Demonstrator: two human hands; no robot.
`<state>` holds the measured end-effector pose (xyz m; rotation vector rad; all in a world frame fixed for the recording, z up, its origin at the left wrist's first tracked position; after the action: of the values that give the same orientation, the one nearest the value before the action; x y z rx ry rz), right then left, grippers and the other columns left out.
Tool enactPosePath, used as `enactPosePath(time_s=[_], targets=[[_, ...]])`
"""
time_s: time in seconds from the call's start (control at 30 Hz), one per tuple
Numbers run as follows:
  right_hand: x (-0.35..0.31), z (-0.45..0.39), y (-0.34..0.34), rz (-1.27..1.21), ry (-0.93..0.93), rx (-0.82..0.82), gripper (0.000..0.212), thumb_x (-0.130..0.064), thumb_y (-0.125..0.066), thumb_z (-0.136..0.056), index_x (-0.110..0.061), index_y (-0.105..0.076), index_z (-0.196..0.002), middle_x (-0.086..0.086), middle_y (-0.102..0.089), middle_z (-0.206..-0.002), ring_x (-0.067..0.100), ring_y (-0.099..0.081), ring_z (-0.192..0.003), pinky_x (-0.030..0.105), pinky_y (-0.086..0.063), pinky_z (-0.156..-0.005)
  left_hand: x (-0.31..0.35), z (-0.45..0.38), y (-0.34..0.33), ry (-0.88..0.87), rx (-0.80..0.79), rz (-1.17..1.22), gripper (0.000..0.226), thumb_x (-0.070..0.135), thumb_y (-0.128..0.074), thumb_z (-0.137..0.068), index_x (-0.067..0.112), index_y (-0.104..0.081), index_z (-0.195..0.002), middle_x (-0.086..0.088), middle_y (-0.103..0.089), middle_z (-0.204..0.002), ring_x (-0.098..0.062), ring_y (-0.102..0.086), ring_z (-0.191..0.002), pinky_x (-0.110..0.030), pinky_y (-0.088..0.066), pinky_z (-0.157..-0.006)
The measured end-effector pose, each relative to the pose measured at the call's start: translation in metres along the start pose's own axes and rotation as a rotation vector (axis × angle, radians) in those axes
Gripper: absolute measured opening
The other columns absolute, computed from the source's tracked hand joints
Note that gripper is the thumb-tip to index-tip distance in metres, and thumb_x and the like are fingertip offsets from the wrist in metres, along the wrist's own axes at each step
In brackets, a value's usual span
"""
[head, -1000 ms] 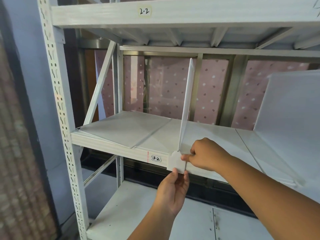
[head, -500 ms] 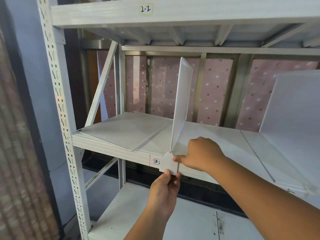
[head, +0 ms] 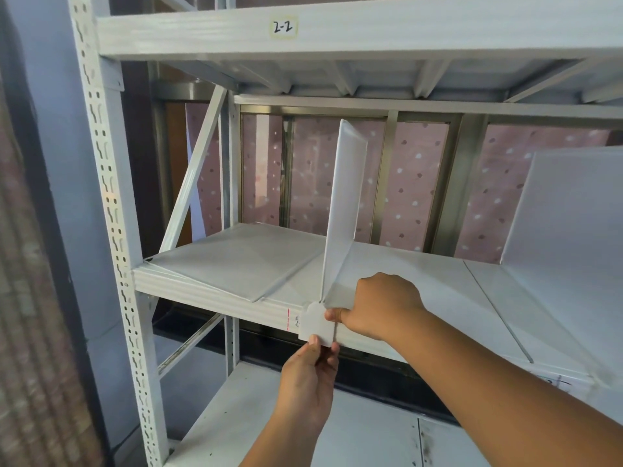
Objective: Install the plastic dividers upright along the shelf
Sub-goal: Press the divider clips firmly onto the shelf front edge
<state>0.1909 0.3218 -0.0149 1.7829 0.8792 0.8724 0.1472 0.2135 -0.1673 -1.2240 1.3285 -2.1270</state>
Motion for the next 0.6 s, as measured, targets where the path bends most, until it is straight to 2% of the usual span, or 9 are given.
enactPosePath(time_s=[0.13, 0.3, 0.47, 0.6], targets=[[-0.01, -0.001, -0.001, -0.01, -0.04, -0.014, 0.087, -0.1, -0.034, -0.061, -0.019, -0.061, -0.078, -0.001, -0.061, -0.073, 0.02, -0.058, -0.068, 0.031, -0.051, -0.06, 0.011, -0.003, 0.006, -0.016, 0.016, -0.006, 0.027, 0.009, -0.05, -0.11, -0.006, -0.073, -0.104, -0.012, -0.072, -0.081, -0.019, -0.069, -0.063, -0.025, -0.058, -0.056], [-0.023, -0.006, -0.004, -0.014, -0.066, -0.109, 0.103, -0.102, -0.029, -0.059, -0.014, -0.066, -0.098, 0.005, -0.066, -0.09, 0.029, -0.064, -0.085, 0.042, -0.058, -0.078, 0.024, -0.005, 0.012, -0.013, 0.023, -0.017, 0.025, 0.01, -0.049, -0.111, -0.006, -0.069, -0.106, -0.012, -0.072, -0.082, -0.019, -0.069, -0.063, -0.025, -0.059, -0.058], [-0.024, -0.009, -0.004, -0.009, -0.041, -0.158, 0.094, -0.099, -0.031, -0.064, -0.018, -0.066, -0.096, 0.003, -0.065, -0.087, 0.025, -0.062, -0.083, 0.037, -0.056, -0.075, 0.025, -0.008, 0.016, -0.002, 0.012, -0.046, 0.027, 0.011, -0.05, -0.111, -0.006, -0.07, -0.106, -0.013, -0.073, -0.087, -0.018, -0.072, -0.066, -0.025, -0.061, -0.059], [-0.024, -0.01, -0.006, -0.007, -0.05, -0.151, 0.096, -0.1, -0.03, -0.062, -0.019, -0.066, -0.098, 0.003, -0.065, -0.088, 0.025, -0.061, -0.082, 0.035, -0.054, -0.072, 0.024, -0.01, 0.019, -0.009, 0.01, -0.054, 0.028, 0.013, -0.051, -0.111, -0.008, -0.071, -0.109, -0.013, -0.073, -0.085, -0.019, -0.074, -0.069, -0.027, -0.064, -0.065]])
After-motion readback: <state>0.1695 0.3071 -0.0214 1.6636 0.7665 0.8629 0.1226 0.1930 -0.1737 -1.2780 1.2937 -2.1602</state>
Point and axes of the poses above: each hand's wrist, its own z-axis away from the middle knuckle, its own y-axis out of the back of the hand, x = y × z, the point moved 4 cm from there along -z, towards the middle knuckle
